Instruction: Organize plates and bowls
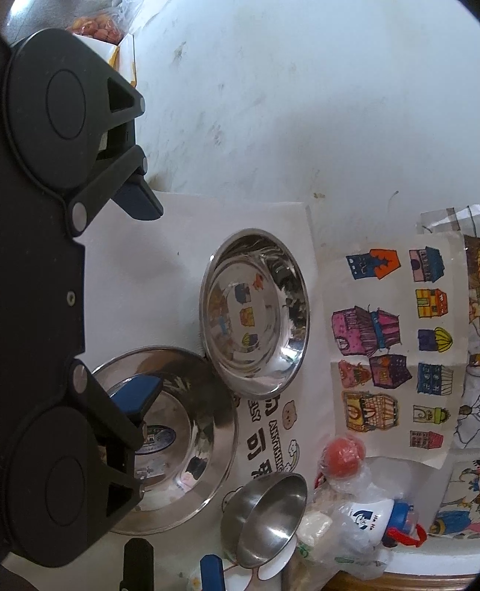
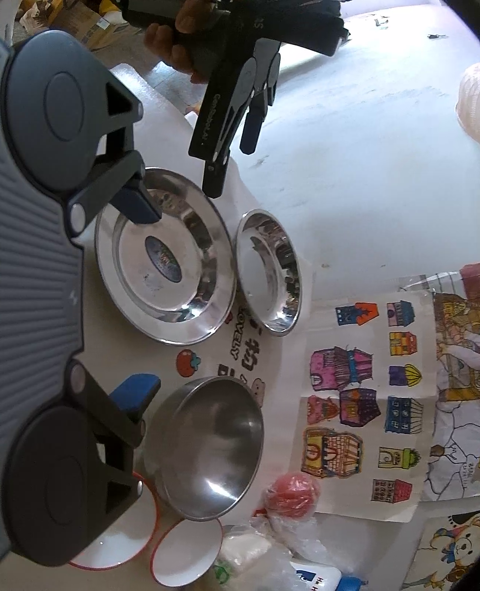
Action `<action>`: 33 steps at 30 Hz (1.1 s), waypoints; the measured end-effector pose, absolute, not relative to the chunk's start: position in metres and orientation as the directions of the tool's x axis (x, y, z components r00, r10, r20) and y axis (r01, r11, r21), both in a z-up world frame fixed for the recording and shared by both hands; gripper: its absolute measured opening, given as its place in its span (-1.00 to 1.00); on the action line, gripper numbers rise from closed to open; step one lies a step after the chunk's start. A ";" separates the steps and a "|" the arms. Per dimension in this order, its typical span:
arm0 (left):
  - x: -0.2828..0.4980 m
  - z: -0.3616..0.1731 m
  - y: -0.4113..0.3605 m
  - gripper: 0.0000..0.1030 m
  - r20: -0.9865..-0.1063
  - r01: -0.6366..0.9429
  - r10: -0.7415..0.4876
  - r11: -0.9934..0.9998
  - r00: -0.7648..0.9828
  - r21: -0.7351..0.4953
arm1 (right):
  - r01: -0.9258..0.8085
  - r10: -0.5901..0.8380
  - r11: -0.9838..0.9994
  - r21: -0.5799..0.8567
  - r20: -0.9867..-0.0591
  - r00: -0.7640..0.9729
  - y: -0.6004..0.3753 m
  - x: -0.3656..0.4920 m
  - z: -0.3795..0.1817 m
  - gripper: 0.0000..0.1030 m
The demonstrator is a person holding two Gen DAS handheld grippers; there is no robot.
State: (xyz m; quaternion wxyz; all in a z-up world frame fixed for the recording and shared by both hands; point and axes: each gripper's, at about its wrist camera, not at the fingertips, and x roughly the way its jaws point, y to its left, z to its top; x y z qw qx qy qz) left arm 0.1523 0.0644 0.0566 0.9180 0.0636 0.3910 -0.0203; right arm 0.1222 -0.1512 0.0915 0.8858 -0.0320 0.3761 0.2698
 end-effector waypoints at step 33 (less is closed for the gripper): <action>0.158 0.049 0.057 0.76 -0.739 0.134 -0.005 0.984 0.674 0.116 | -0.488 0.453 0.855 0.175 -0.710 0.539 -0.150 0.141 0.076 0.49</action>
